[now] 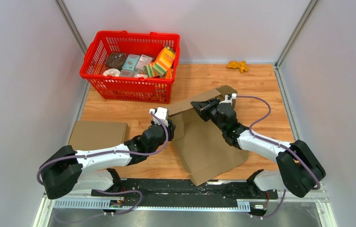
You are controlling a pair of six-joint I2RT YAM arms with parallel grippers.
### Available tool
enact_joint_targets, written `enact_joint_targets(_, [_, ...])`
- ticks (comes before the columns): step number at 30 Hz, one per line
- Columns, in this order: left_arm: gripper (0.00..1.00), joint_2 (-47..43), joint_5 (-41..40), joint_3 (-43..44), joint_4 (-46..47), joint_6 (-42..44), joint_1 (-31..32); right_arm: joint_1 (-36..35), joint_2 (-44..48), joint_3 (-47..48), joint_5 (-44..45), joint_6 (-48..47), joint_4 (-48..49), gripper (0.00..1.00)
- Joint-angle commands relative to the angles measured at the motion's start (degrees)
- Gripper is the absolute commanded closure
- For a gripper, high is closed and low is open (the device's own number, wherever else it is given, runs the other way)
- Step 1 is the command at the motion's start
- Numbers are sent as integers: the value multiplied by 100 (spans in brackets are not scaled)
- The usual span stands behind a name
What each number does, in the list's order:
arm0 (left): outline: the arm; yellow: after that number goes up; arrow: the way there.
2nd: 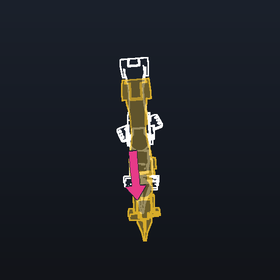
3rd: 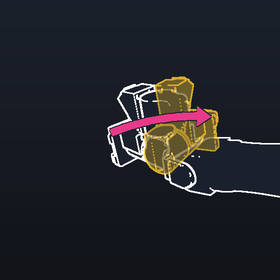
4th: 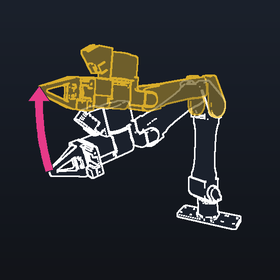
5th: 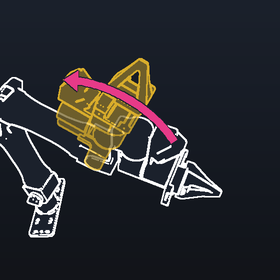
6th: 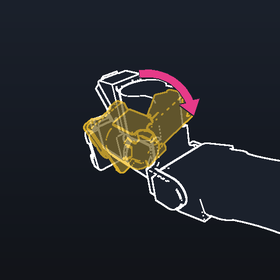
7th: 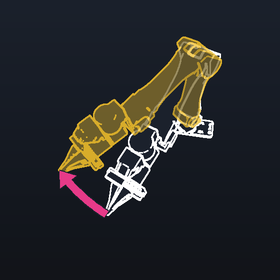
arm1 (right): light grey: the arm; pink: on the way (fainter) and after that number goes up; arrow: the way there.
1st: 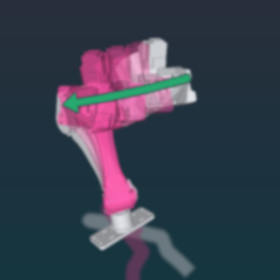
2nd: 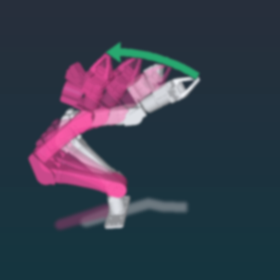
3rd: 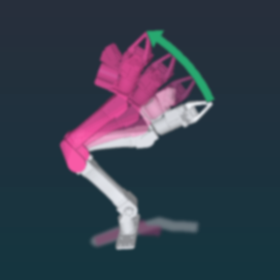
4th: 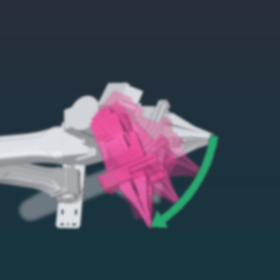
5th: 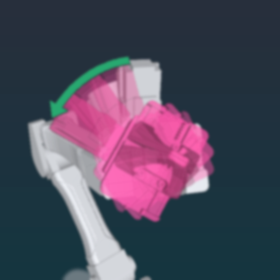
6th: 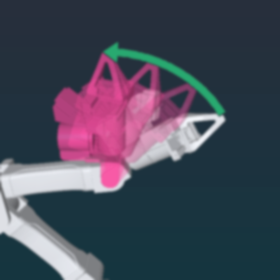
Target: Fold the paper box
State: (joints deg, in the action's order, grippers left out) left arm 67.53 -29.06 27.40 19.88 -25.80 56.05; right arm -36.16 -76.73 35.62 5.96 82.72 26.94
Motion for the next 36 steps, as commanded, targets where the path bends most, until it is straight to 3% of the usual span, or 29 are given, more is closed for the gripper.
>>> enact_joint_targets(1, [57,261,-135,134,438,5,99,22,193,-81,64,-36,127,100])
enact_joint_targets(4, [57,428,-407,117,447,-56,222,22,176,-90,37,25,145,100])
enact_joint_targets(7, [48,568,-574,108,455,-188,248,30,202,-160,37,-53,93,100])
enact_joint_targets(11, [46,709,-985,117,526,-215,301,22,299,-423,116,-63,48,100])
enact_joint_targets(19, [52,1367,-2490,845,-28,-373,582,13,369,-301,73,-1,-118,100])
enact_joint_targets(23, [62,1684,-2999,1153,-213,-400,609,13,387,-178,29,95,-268,100])
enact_joint_targets(27, [69,1632,-2782,962,252,-6,609,21,422,-169,-16,218,-356,100])
enact_joint_targets(32, [43,1009,-1342,188,1175,146,451,92,466,15,-138,157,-662,100])
enact_joint_targets(36, [39,894,-1058,2,1167,49,161,92,431,121,-226,367,-795,100])
